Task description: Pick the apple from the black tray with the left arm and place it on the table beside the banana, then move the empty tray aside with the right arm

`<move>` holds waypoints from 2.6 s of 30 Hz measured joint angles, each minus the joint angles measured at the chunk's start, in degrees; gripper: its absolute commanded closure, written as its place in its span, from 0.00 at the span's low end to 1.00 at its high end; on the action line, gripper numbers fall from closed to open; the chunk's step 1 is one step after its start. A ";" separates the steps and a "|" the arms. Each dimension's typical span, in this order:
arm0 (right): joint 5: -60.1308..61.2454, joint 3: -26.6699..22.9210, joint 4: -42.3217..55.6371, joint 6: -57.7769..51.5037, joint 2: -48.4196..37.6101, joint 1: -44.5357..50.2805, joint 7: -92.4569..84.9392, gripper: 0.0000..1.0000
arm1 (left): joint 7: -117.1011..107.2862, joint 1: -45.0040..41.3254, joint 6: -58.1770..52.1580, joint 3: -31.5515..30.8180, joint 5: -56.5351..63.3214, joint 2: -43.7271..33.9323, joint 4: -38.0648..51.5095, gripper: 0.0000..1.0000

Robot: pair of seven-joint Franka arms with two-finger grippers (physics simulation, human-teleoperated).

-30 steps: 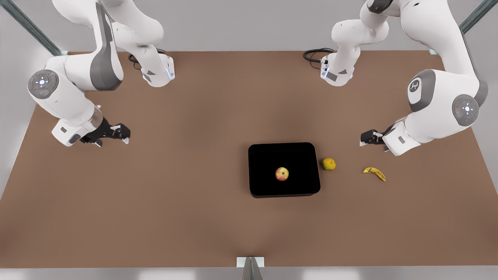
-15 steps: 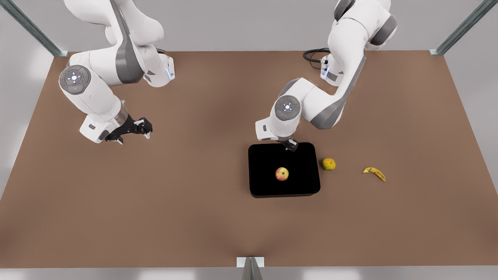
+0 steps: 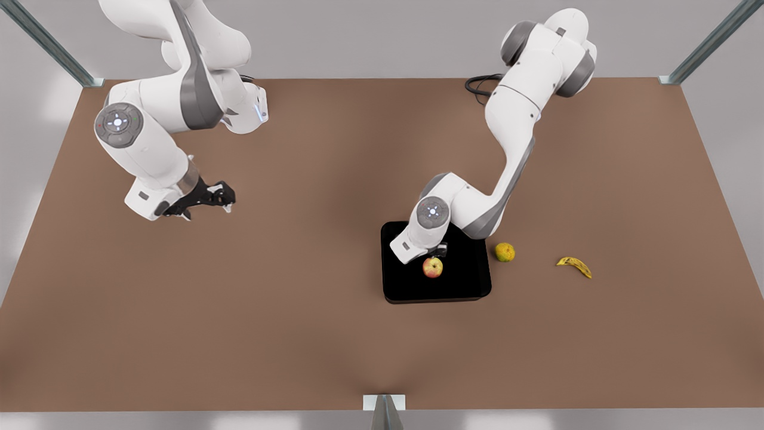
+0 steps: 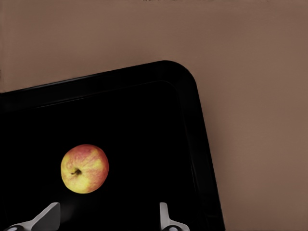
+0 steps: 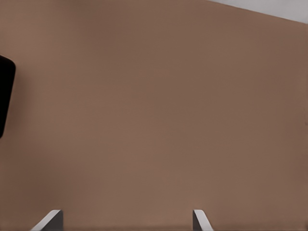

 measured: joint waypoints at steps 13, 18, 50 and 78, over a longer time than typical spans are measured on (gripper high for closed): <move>-1.39 -0.14 0.79 -0.09 0.15 0.58 1.82 0.00 | -12.29 1.44 5.41 1.75 3.37 3.03 -4.45 0.00; -1.50 -0.20 0.86 -0.30 0.15 0.14 2.26 0.00 | -15.15 1.65 7.16 1.75 4.11 4.68 -4.41 0.00; -1.48 0.97 14.37 1.42 16.42 14.54 10.31 0.00 | -3.17 26.50 -2.68 2.65 5.18 2.43 -1.25 0.30; -10.12 2.51 27.72 26.48 48.05 26.79 41.16 0.00 | 19.30 37.32 -26.81 -2.59 -10.80 -26.70 2.70 0.00</move>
